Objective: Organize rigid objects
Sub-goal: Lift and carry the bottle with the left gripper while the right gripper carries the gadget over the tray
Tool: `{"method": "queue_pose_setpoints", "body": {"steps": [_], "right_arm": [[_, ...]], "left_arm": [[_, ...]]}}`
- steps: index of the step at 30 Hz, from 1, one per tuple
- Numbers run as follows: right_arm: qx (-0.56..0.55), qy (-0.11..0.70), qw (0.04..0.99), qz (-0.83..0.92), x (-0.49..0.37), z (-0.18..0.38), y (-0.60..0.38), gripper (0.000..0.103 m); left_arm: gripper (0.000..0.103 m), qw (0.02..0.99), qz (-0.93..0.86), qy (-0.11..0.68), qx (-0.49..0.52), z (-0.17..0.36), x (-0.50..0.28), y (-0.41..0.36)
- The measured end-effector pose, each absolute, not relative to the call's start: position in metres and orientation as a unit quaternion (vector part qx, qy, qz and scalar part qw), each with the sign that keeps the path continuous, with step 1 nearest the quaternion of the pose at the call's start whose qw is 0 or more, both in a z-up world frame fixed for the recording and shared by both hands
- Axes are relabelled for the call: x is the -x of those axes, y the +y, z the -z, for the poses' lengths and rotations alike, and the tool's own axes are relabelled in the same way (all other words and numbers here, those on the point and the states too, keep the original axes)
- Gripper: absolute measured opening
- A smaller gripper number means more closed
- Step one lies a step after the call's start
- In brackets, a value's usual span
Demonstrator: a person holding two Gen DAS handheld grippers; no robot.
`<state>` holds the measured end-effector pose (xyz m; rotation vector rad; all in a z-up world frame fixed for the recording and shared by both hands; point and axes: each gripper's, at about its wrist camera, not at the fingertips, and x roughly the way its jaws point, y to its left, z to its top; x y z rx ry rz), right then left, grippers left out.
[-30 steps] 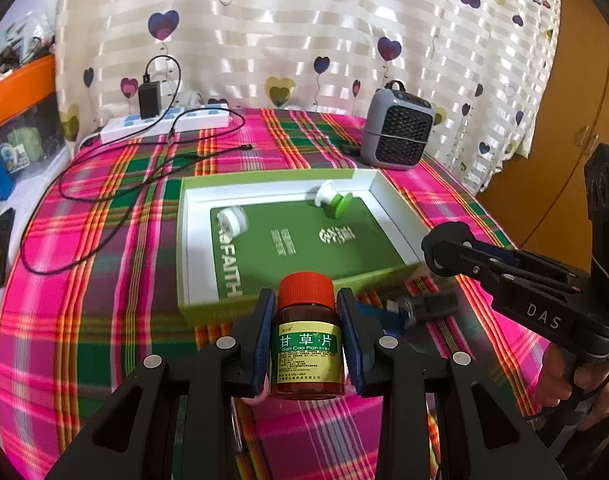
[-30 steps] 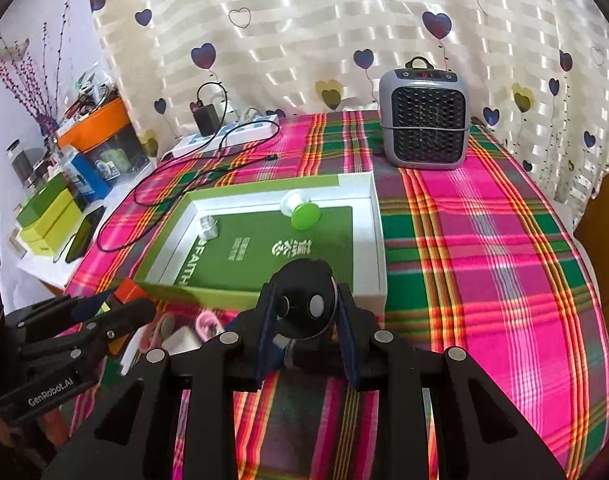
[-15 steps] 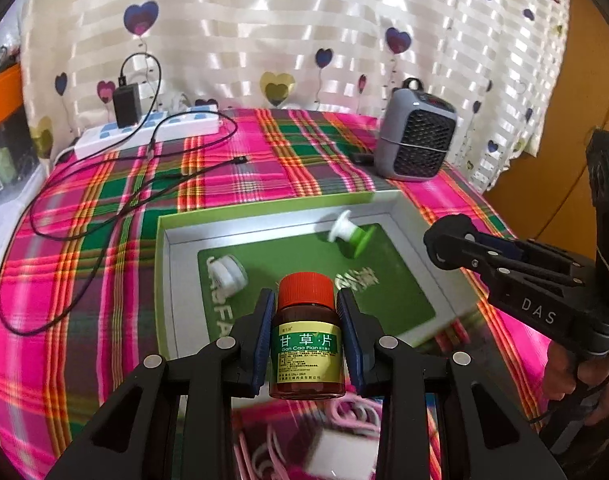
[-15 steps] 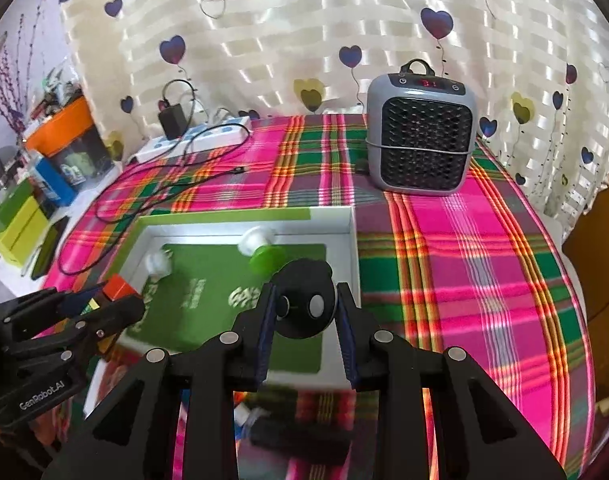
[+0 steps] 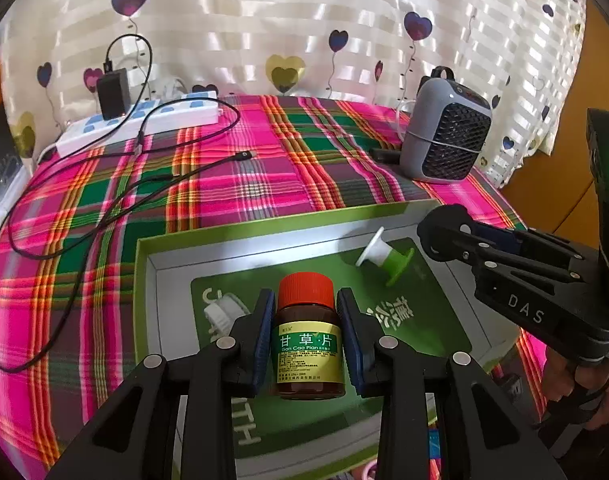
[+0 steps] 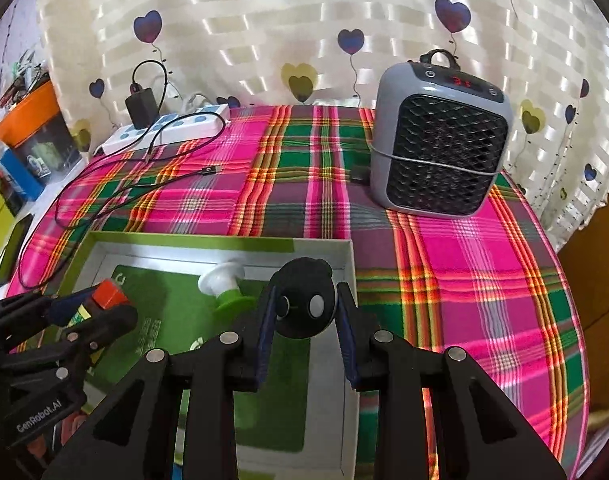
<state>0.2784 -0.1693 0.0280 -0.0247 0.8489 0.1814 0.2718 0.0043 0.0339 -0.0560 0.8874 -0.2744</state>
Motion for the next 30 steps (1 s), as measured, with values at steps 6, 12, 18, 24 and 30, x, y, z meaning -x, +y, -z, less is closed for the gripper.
{"method": "queue_pose_setpoints", "body": {"steps": [6, 12, 18, 24, 30], "right_arm": [[0.015, 0.417, 0.904, -0.09, -0.286, -0.022, -0.164, 0.03], [0.023, 0.426, 0.899, -0.096, -0.29, -0.016, -0.159, 0.03], [0.011, 0.434, 0.896, -0.097, -0.295, -0.013, -0.162, 0.03], [0.009, 0.44, 0.892, -0.103, -0.298, -0.009, -0.162, 0.03], [0.006, 0.44, 0.892, -0.103, -0.299, -0.009, -0.162, 0.03]], "left_arm": [[0.03, 0.891, 0.127, 0.436, 0.022, -0.028, -0.279, 0.003], [0.03, 0.888, 0.125, 0.441, 0.023, -0.024, -0.282, 0.004], [0.03, 0.885, 0.12, 0.449, 0.027, -0.02, -0.287, 0.006], [0.03, 0.88, 0.12, 0.458, 0.028, -0.016, -0.29, 0.005], [0.03, 0.88, 0.12, 0.458, 0.028, -0.016, -0.291, 0.005]]}}
